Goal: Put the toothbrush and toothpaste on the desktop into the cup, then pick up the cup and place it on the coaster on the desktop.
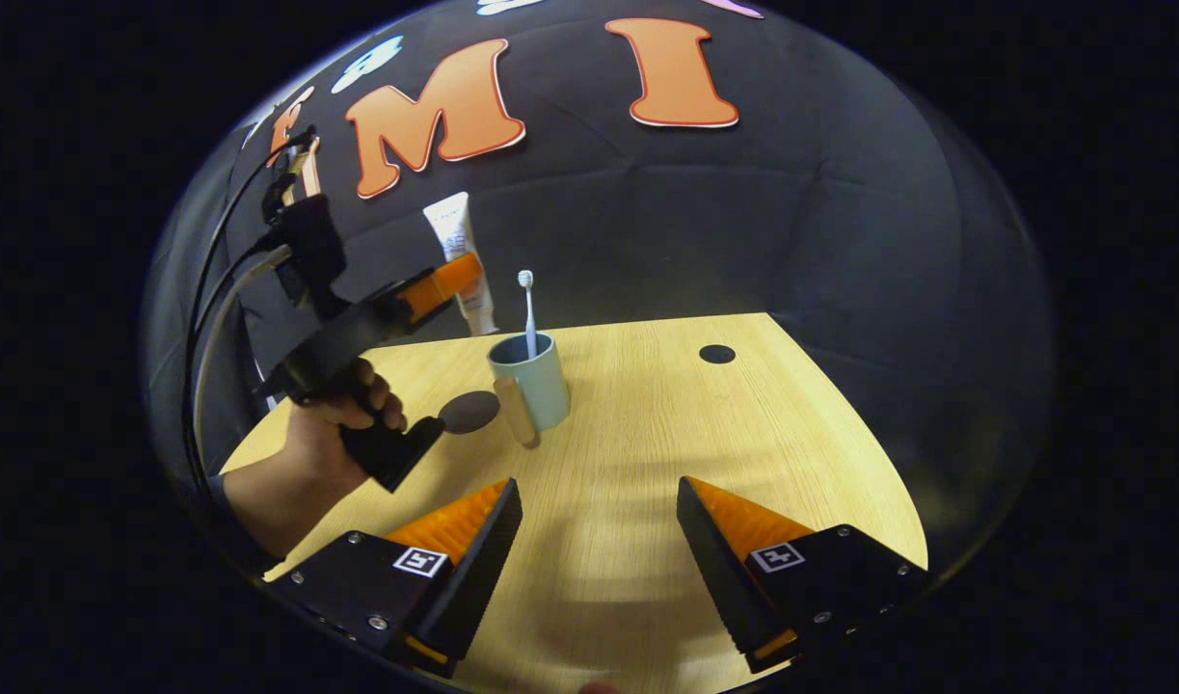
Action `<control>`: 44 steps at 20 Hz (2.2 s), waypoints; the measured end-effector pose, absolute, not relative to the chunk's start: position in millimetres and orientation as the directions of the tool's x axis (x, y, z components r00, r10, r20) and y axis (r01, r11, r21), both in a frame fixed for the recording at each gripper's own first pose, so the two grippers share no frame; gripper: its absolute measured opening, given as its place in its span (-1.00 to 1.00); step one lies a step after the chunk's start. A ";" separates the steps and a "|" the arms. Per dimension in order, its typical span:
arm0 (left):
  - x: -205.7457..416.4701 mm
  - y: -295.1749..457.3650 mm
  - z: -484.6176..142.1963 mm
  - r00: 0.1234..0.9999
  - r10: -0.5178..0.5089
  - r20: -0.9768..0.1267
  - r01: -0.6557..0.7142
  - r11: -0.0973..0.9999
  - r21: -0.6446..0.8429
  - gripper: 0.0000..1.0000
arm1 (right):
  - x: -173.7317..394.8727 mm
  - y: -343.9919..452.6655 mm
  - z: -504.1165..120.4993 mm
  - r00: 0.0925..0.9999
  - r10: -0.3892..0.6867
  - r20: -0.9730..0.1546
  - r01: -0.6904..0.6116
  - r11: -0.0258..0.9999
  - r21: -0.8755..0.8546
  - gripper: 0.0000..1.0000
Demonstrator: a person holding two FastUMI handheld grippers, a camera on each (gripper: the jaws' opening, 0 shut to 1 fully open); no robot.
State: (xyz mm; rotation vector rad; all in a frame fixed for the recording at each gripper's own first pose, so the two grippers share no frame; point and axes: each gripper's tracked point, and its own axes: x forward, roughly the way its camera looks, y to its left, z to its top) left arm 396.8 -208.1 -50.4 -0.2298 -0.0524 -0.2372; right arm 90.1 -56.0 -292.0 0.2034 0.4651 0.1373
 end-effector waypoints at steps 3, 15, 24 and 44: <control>406.6 -213.1 -70.4 0.976 -0.209 0.065 0.217 0.955 -0.202 -0.85 | 93.5 -59.3 -290.7 0.891 0.174 -0.420 -0.085 0.972 0.220 0.96; 413.6 -228.4 -135.4 0.975 -0.217 -0.050 0.209 0.969 -0.133 -0.75 | 102.5 -75.8 -299.2 0.889 0.134 -0.438 -0.038 0.975 0.221 0.96; 399.1 -224.3 -137.9 0.966 -0.249 -0.075 0.237 0.961 -0.140 0.95 | 99.4 -79.9 -293.7 0.895 0.112 -0.432 -0.024 0.979 0.203 0.97; 262.0 -104.5 -22.0 0.970 -0.209 -0.124 0.197 0.975 -0.105 0.94 | 164.6 -13.8 -242.5 0.885 0.159 -0.437 -0.080 0.978 0.195 0.96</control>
